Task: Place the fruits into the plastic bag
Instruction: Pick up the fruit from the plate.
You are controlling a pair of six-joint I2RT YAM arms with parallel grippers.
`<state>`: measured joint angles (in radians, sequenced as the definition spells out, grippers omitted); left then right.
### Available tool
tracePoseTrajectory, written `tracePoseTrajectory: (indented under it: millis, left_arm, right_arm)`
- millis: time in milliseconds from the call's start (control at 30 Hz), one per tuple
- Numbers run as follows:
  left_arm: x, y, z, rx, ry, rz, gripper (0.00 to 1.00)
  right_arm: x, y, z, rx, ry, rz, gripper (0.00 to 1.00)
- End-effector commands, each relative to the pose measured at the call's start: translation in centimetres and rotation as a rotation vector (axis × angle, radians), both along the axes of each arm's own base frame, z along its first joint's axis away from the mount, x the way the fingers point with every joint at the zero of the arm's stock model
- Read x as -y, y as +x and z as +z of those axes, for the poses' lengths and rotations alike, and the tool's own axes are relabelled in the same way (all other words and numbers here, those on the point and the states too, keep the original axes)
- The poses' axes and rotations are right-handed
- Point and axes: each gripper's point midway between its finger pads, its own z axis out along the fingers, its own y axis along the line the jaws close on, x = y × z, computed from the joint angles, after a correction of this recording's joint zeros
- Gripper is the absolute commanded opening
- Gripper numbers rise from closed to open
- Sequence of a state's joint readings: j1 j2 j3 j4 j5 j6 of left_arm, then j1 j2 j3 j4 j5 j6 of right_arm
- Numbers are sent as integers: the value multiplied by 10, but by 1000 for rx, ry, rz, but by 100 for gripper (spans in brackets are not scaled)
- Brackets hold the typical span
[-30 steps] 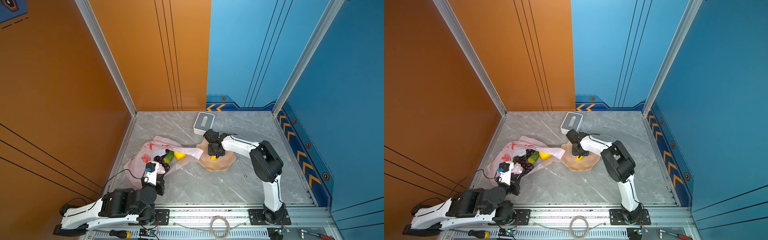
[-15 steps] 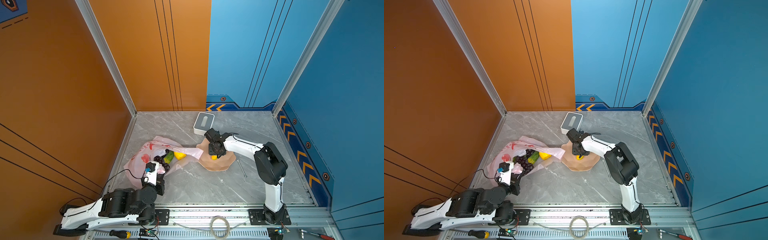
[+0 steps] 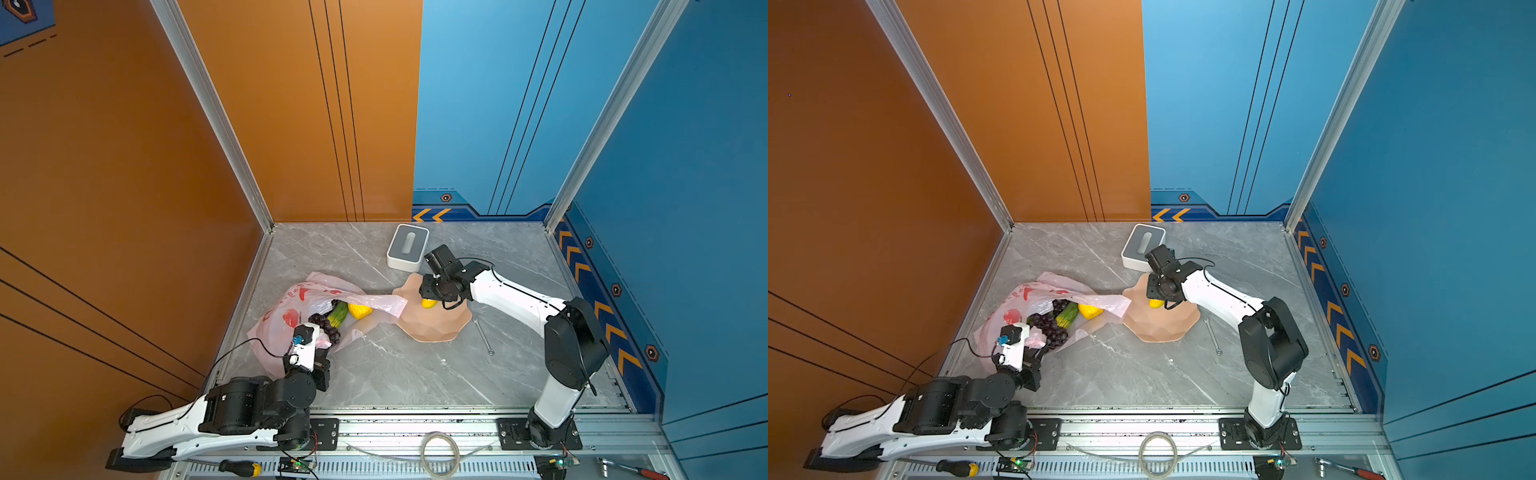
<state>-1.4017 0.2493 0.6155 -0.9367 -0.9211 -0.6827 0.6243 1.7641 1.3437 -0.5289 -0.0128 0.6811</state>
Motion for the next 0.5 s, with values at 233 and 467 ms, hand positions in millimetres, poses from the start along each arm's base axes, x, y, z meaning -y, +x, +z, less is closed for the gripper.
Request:
tracePoseTrajectory:
  millis: [233, 467]
  left_arm:
    - [-3, 2, 3, 13, 12, 19, 0]
    - [-3, 2, 4, 14, 14, 22, 0]
  right_arm:
    - [-8, -6, 36, 27, 231, 28, 43]
    - [-9, -6, 51, 39, 364, 33, 43]
